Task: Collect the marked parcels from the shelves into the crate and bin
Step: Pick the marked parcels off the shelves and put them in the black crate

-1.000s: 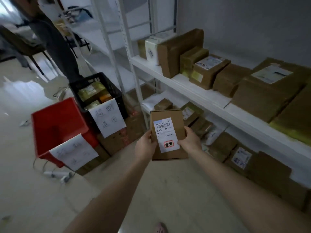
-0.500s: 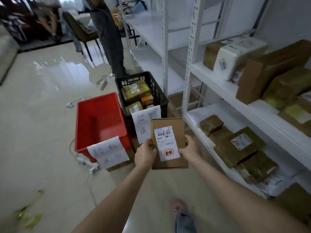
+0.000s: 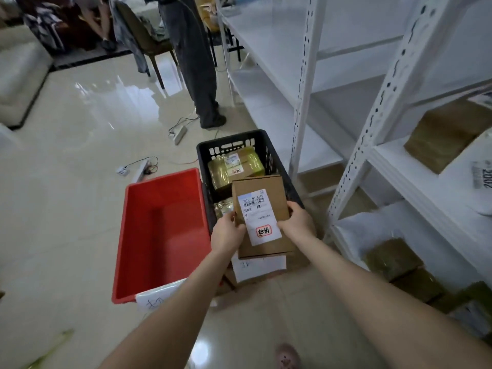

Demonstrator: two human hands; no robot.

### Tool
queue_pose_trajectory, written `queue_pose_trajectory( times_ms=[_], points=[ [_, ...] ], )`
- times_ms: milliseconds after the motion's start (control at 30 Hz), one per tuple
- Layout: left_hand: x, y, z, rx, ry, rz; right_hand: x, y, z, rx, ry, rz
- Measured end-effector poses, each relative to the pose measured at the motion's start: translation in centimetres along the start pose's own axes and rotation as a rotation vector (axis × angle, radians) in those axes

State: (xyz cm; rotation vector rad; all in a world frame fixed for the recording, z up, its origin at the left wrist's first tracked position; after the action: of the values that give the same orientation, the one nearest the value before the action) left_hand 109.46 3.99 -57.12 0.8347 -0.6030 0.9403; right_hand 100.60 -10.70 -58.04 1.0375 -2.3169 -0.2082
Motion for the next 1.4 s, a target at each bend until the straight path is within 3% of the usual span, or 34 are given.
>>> queue_pose_trajectory(
  times_ms=[167,300,400,500,667,967,1133,1300,1400],
  points=[
    [0.6,-9.4,1.9,0.056,0.312,-0.099,-1.3,-8.1,-4.7,0.000,-0.102,0.010],
    [-0.4,-16.5,2.5,0.054,0.299,-0.205,-2.2,-13.6,-6.3,-0.036,-0.060,0.040],
    [-1.5,-21.1,2.7,0.030,0.207,-0.267,-3.2,-17.3,-6.1,-0.067,0.015,0.089],
    [-1.8,-24.7,3.0,-0.029,0.040,-0.228,-4.2,-20.4,-5.3,-0.140,0.166,0.171],
    [-3.8,-29.6,3.0,-0.165,-0.232,-0.265,-6.2,-23.2,-2.2,-0.236,0.403,0.147],
    [-10.4,-32.7,1.0,-0.244,-0.582,-0.467,-11.0,-27.2,4.1,-0.382,0.573,-0.073],
    [-12.1,-32.7,0.7,-0.311,-0.650,-0.475,-12.4,-27.8,5.1,-0.278,0.768,-0.237],
    [-13.5,-32.5,0.6,-0.378,-0.787,-0.486,-14.1,-27.7,6.6,-0.219,0.830,-0.412],
    [-13.7,-32.0,0.1,-0.387,-0.882,-0.504,-14.3,-27.3,7.0,-0.234,0.801,-0.427]
  ],
)
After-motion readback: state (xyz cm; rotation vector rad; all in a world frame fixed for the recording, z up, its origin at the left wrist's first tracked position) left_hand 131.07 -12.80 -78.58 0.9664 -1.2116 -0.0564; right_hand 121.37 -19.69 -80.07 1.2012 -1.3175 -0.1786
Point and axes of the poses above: each hand's wrist, its own y-axis away from the middle knuckle, its own x-axis out of the back of the hand, z = x × y, the point moved 1 cm from there along -y, towards the middle knuckle, and after that the axes turned 10 degrees about -y, right-handed, at the moved point
